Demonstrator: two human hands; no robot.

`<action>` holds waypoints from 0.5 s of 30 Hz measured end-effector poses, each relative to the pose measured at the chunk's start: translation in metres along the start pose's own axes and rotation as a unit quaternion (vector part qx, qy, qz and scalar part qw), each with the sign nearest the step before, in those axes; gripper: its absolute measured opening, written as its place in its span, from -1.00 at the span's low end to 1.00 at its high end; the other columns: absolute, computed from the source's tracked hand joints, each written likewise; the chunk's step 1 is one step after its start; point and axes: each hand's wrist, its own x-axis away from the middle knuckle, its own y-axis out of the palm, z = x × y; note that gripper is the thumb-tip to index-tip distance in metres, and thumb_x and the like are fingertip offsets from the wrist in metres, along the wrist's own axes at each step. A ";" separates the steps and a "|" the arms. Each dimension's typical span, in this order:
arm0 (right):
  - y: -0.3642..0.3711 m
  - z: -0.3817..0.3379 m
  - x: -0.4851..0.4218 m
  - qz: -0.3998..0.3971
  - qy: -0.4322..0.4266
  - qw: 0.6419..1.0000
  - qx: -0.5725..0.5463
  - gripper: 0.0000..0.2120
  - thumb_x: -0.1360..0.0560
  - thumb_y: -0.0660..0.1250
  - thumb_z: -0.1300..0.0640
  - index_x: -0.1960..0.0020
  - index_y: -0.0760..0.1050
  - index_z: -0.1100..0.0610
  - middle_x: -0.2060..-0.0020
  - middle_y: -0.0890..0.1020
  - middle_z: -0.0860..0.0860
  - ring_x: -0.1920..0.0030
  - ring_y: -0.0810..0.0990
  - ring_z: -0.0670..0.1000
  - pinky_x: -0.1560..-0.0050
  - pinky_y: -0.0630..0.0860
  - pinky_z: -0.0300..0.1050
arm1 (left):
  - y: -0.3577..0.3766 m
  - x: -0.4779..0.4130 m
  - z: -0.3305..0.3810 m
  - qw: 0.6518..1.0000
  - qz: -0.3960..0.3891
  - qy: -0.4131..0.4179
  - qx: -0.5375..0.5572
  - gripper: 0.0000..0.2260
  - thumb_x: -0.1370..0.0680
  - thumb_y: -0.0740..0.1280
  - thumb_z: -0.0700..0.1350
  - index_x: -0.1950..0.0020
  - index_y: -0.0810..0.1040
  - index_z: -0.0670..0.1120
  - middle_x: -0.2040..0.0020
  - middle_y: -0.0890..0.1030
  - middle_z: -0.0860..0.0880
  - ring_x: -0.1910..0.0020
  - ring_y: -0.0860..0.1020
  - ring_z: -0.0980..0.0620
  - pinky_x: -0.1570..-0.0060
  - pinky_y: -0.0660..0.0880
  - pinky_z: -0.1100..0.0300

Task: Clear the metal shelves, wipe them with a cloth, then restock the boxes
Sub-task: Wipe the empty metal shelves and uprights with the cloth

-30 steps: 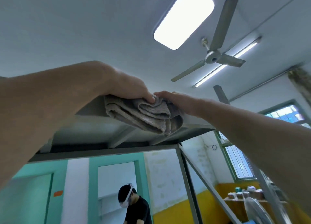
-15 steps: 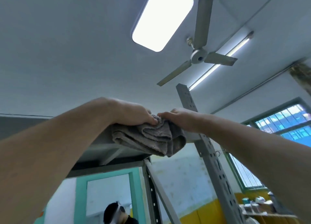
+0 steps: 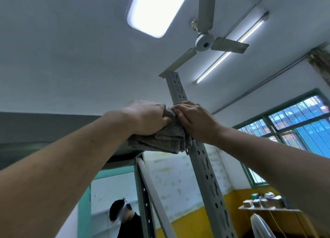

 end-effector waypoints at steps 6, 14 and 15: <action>-0.003 -0.040 -0.013 0.055 0.126 0.975 -0.176 -0.59 -0.62 -0.01 -0.07 -0.13 0.54 0.10 0.02 0.62 0.05 0.04 0.59 0.07 -0.02 0.55 0.14 | 0.018 0.026 0.010 0.986 0.150 0.019 -0.063 -0.68 -0.68 0.10 0.05 -0.37 0.40 -0.04 -0.18 0.55 -0.05 -0.08 0.56 -0.10 -0.12 0.49 -0.04; 0.018 -0.044 0.006 0.013 0.158 0.972 -0.172 -0.36 -0.64 -0.14 -0.24 -0.48 0.41 0.08 -0.37 0.52 0.04 -0.33 0.48 0.04 -0.41 0.39 0.15 | 0.017 0.039 -0.006 0.992 0.113 -0.019 -0.053 -0.18 -0.56 0.09 0.41 -0.63 0.06 -0.10 -0.60 0.20 -0.13 -0.58 0.17 -0.12 -0.55 0.11 -0.06; 0.021 -0.044 0.008 0.016 0.153 0.976 -0.155 -0.35 -0.63 -0.15 -0.25 -0.53 0.36 0.07 -0.42 0.49 0.03 -0.39 0.44 0.02 -0.45 0.35 0.12 | 0.018 0.040 -0.008 0.993 0.098 -0.018 -0.055 -0.15 -0.53 0.08 0.45 -0.64 0.04 -0.08 -0.61 0.19 -0.11 -0.59 0.15 -0.12 -0.56 0.09 -0.06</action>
